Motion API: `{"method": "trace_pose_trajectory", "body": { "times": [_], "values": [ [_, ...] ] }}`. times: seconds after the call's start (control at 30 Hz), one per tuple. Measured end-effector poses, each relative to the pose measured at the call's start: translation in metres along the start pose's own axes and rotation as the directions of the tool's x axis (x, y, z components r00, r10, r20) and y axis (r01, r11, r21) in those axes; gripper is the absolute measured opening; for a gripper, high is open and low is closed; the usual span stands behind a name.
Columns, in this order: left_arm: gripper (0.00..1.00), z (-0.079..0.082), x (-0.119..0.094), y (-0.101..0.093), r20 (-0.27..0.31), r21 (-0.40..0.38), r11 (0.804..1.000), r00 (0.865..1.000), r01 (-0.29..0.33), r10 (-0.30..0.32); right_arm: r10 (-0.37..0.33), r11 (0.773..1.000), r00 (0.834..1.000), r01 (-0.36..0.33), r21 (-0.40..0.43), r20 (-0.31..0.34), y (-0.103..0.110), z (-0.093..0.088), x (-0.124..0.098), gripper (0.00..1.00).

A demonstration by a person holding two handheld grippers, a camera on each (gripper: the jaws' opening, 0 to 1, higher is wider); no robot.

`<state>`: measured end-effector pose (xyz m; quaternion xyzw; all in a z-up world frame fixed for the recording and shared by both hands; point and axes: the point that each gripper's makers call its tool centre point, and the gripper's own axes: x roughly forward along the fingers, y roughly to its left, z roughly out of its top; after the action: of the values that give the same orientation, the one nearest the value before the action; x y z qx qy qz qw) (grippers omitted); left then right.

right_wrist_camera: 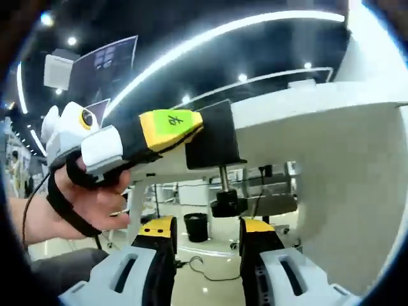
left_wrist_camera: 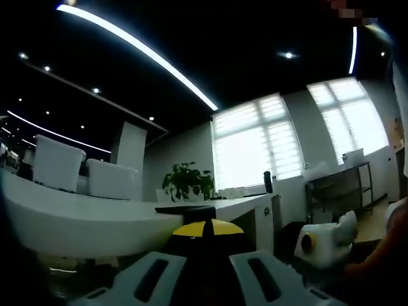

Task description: Clamp the fixed fixture on the desktop, loosen the retaining clip, secure it to the edge of the desk, and tighten the retaining clip.

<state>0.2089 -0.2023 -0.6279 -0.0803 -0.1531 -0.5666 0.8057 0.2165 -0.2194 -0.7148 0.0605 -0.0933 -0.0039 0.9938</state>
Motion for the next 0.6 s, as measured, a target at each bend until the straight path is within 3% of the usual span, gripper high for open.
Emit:
{"method": "trace_pose_trajectory", "body": {
  "times": [0.03, 0.07, 0.2, 0.43, 0.6],
  "values": [
    [0.03, 0.0, 0.0, 0.0, -0.001, 0.003, 1.0, 1.0, -0.003, 0.003, -0.082, 0.995, 0.997, 0.082, -0.048, 0.011, -0.006, 0.003, -0.004, 0.37],
    [0.03, 0.0, 0.0, 0.001, -0.001, 0.004, 1.0, 1.0, -0.007, 0.007, -0.122, 0.99, 0.992, 0.122, -0.066, 0.015, -0.007, 0.003, -0.004, 0.37],
    [0.03, 0.001, -0.003, 0.004, 0.005, -0.007, 1.0, 1.0, -0.016, 0.016, -0.092, 0.995, 0.996, 0.092, 0.028, -0.014, 0.005, 0.003, -0.005, 0.37],
    [0.03, 0.003, -0.001, 0.003, 0.006, -0.002, 1.0, 1.0, -0.015, 0.015, -0.166, 0.983, 0.986, 0.165, -0.08, -0.011, -0.012, 0.005, -0.005, 0.37],
    [0.03, 0.002, 0.0, 0.004, 0.009, -0.007, 1.0, 1.0, -0.013, 0.013, -0.168, 0.977, 0.986, 0.165, -0.133, -0.007, -0.02, 0.004, 0.013, 0.35]
  ]
}}
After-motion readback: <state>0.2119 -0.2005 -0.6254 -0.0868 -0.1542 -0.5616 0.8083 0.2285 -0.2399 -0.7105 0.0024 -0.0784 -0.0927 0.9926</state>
